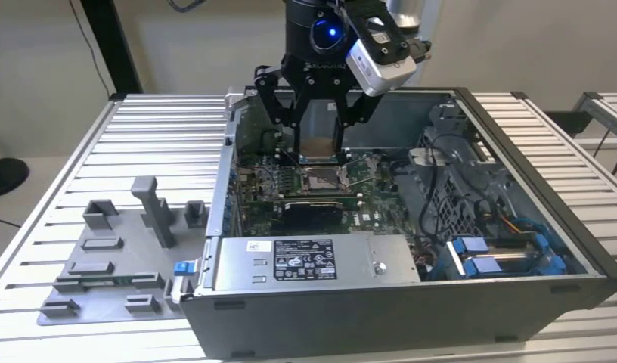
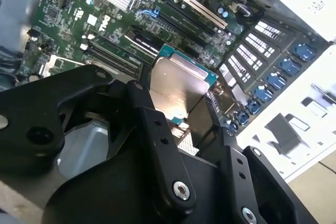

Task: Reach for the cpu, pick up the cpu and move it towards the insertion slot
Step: 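Pick up the cpu and move it towards the insertion slot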

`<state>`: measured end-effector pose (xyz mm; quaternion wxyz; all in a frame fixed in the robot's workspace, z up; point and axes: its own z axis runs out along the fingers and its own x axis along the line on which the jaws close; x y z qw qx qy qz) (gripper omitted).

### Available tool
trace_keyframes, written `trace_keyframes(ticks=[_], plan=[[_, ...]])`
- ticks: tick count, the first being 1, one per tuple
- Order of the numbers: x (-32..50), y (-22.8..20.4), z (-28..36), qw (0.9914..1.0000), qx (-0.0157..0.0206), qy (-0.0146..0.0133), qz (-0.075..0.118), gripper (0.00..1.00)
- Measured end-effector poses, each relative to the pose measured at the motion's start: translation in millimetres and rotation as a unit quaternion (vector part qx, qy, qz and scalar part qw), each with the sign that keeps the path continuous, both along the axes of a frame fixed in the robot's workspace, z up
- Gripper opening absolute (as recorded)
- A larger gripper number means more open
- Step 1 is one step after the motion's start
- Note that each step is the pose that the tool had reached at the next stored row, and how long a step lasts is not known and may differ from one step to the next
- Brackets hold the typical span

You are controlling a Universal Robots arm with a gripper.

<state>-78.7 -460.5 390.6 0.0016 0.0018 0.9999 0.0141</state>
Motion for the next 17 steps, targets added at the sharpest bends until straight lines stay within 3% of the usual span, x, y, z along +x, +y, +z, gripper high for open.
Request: trace_keyframes(ticks=[7,17], plan=[[0.5,1.9,0.0,1.00000,0.0001,0.0000,0.000,0.00],[2.4,12.0,0.0,1.00000,0.0001,0.0000,0.000,0.00]])
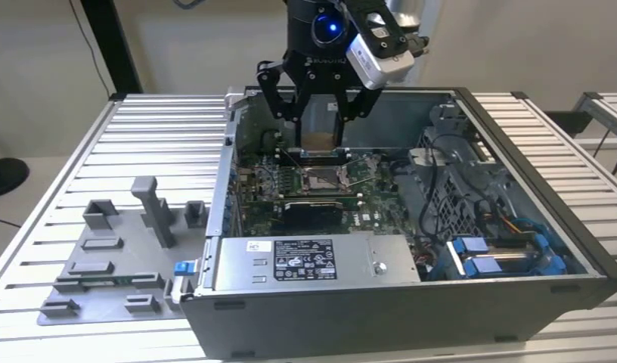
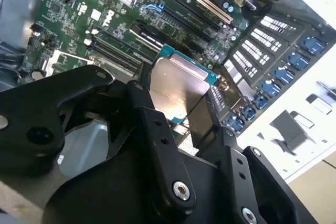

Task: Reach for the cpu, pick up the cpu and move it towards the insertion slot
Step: 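Pick up the cpu and move it towards the insertion slot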

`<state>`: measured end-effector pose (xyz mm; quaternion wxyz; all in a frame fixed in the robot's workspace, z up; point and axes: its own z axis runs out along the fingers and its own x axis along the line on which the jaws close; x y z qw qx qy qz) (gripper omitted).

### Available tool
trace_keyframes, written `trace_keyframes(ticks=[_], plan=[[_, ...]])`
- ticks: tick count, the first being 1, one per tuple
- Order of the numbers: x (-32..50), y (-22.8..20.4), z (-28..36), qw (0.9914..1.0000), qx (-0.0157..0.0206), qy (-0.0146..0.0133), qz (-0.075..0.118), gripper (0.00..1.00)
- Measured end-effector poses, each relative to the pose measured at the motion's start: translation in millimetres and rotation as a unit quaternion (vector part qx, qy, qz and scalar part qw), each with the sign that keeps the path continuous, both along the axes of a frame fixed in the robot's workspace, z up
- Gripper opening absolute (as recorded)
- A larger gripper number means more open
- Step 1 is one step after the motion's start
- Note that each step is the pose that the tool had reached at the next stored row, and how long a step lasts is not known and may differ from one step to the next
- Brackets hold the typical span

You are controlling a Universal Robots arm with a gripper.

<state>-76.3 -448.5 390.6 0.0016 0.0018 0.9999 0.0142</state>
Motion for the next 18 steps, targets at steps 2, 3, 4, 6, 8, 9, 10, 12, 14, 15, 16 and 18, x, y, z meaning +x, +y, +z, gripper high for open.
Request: trace_keyframes(ticks=[2,3,4,6,8,9,10,12,14,15,16,18], plan=[[0.6,2.8,0.0,1.00000,0.0000,0.0000,0.000,0.00],[0.9,4.3,0.0,1.00000,0.0000,0.0000,0.000,0.00],[1.2,5.6,0.0,1.00000,0.0000,0.0000,0.000,0.00],[1.8,8.3,0.0,1.00000,0.0000,0.0000,0.000,0.00],[2.3,10.7,0.0,1.00000,0.0000,0.0000,0.000,0.00],[2.6,11.9,0.0,1.00000,0.0000,0.0000,0.000,0.00],[2.9,13.0,0.0,1.00000,0.0000,0.0000,0.000,0.00],[3.4,15.2,0.0,1.00000,0.0000,0.0000,0.000,0.00],[3.9,17.3,0.0,1.00000,0.0000,0.0000,0.000,0.00],[4.1,18.5,0.0,1.00000,0.0000,0.0000,0.000,0.00],[4.3,19.5,0.0,1.00000,0.0000,0.0000,0.000,0.00],[4.9,21.6,0.0,1.00000,0.0000,0.0000,0.000,0.00]])
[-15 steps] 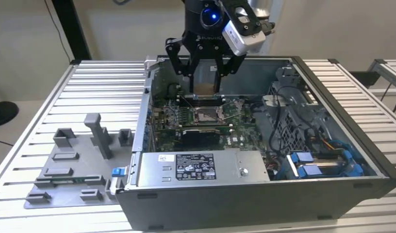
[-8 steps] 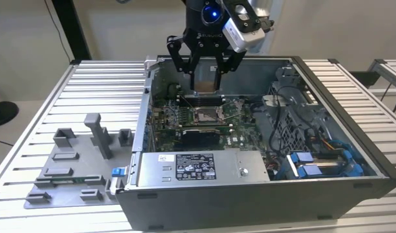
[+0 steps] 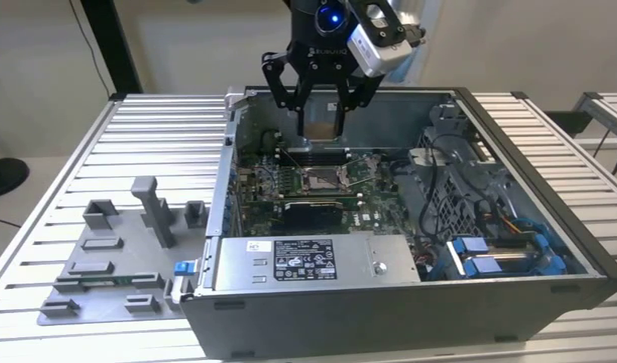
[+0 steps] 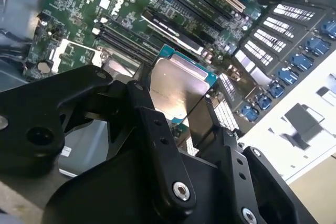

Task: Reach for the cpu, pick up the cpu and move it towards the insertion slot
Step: 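Pick up the cpu and move it towards the insertion slot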

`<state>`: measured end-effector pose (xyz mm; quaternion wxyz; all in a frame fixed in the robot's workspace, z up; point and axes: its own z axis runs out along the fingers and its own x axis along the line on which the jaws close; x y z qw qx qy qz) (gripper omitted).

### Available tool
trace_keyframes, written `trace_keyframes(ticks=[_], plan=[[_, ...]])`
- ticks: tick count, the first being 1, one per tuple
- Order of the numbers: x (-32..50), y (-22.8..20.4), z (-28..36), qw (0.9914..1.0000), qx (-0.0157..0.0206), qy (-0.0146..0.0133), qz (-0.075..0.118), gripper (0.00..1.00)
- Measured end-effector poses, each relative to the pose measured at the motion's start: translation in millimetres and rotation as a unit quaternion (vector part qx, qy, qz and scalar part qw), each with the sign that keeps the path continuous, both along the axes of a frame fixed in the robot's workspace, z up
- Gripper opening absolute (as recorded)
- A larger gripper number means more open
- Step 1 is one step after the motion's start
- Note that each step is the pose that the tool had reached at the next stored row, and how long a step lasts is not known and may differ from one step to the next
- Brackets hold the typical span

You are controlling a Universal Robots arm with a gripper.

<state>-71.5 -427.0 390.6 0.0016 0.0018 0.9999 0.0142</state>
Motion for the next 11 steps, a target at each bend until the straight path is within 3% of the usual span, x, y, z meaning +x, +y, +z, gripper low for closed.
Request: trace_keyframes(ticks=[11], plan=[[4.2,11.2,0.0,1.00000,0.0000,0.0000,0.000,0.00]])
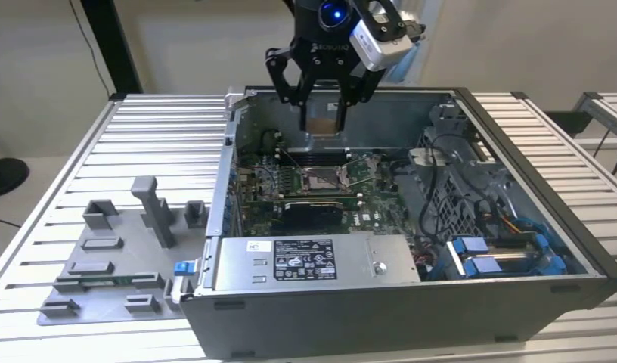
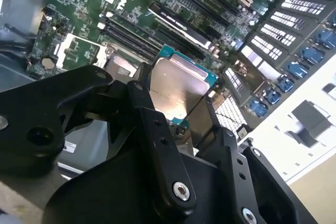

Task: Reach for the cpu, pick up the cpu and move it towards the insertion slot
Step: 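Pick up the cpu and move it towards the insertion slot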

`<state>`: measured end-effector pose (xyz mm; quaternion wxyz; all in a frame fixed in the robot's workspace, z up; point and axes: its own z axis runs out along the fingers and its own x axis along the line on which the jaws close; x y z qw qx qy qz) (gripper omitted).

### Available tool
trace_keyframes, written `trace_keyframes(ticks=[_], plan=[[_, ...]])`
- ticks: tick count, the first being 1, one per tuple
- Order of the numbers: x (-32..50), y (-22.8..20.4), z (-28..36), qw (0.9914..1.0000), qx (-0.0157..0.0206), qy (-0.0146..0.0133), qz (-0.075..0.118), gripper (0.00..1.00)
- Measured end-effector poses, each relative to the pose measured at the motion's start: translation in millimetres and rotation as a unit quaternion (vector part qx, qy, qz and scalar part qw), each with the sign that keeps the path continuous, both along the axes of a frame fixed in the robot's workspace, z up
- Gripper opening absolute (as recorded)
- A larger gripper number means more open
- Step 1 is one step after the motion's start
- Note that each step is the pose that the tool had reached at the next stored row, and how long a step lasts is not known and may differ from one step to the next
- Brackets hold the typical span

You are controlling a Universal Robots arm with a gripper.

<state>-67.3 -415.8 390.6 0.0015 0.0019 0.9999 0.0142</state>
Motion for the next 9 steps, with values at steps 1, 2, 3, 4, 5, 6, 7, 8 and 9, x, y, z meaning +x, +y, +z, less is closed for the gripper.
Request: trace_keyframes(ticks=[1,2,3,4,5,6,7,8,9], plan=[[0.3,0.8,0.0,1.00000,0.0000,0.0000,0.000,0.00],[0.4,1.3,0.0,1.00000,0.0000,0.0000,0.000,0.00],[0.5,1.6,0.0,1.00000,0.0000,0.0000,0.000,0.00],[0.5,1.6,0.0,1.00000,0.0001,-0.0001,0.000,0.00],[0.5,1.7,0.0,1.00000,0.0000,0.0000,0.000,0.00],[0.5,1.7,0.0,1.00000,0.0001,0.0000,0.000,0.00],[0.5,1.7,0.0,1.00000,0.0000,0.0000,0.000,0.00],[0.5,1.8,0.0,1.00000,0.0001,0.0000,0.000,0.00],[0.5,1.8,0.0,1.00000,0.0000,0.0000,0.000,0.00]])
